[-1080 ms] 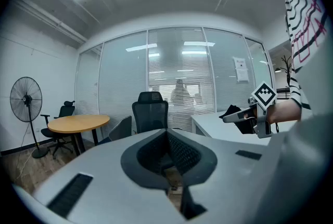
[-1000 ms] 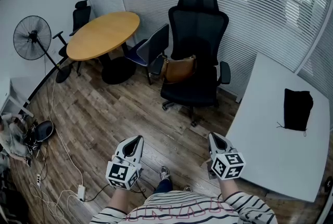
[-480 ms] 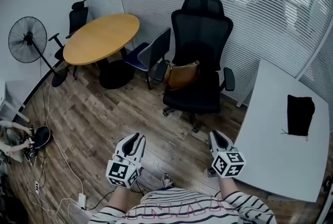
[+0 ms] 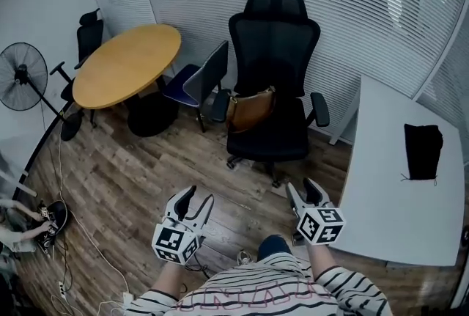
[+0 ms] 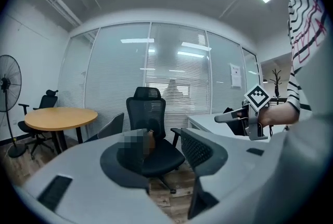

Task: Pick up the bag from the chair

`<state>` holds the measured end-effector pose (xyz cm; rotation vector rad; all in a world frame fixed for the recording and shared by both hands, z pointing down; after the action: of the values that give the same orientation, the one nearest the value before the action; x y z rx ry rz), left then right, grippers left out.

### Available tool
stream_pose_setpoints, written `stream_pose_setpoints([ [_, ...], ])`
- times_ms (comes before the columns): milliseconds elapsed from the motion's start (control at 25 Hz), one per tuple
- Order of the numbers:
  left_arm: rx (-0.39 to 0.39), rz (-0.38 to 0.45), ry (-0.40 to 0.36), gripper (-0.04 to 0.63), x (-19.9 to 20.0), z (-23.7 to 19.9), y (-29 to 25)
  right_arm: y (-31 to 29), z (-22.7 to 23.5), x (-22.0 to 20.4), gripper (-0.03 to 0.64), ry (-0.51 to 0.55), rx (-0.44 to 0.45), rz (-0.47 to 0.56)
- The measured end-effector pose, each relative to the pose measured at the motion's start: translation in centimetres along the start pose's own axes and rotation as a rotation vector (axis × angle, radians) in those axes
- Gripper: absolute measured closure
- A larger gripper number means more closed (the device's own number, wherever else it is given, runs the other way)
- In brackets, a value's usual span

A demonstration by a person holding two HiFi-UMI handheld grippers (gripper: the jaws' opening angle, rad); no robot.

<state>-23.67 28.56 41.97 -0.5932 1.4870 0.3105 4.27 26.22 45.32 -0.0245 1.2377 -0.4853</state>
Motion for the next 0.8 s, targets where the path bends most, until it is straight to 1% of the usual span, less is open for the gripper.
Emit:
stream_pose_setpoints([
  [120,-0.02,-0.013,0.002,0.416,-0.3,-0.7,-1.9,-1.3,1.1,0.4,0.394,-0.007,-0.023,0.0],
  [280,-0.025,-0.026,0.009,0.416,-0.5,-2.0,-4.8,-3.8,2.7,1.2,0.394,-0.013,-0.034,-0.003],
  [640,0.012,-0.032,0.0,0.416,1.1,-5.4,-13.6,-12.2,7.0,5.2,0.394,-0.004,-0.01,-0.011],
  [800,0.033,-0.031,0.0,0.416,1.9,-6.6,-18.1,-16.4,9.2,7.1,0.394,0.0,0.016,-0.022],
])
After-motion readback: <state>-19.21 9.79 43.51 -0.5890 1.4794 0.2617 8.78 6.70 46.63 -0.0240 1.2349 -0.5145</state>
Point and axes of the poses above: the fingertips, and each gripper's own axes: y backward along the fingers, z to its right, x out of its top, the point moved 3 cm from there along y, backward along the fingers, and after that the axes turned 2 degrees about z, right-handed, at the moved point
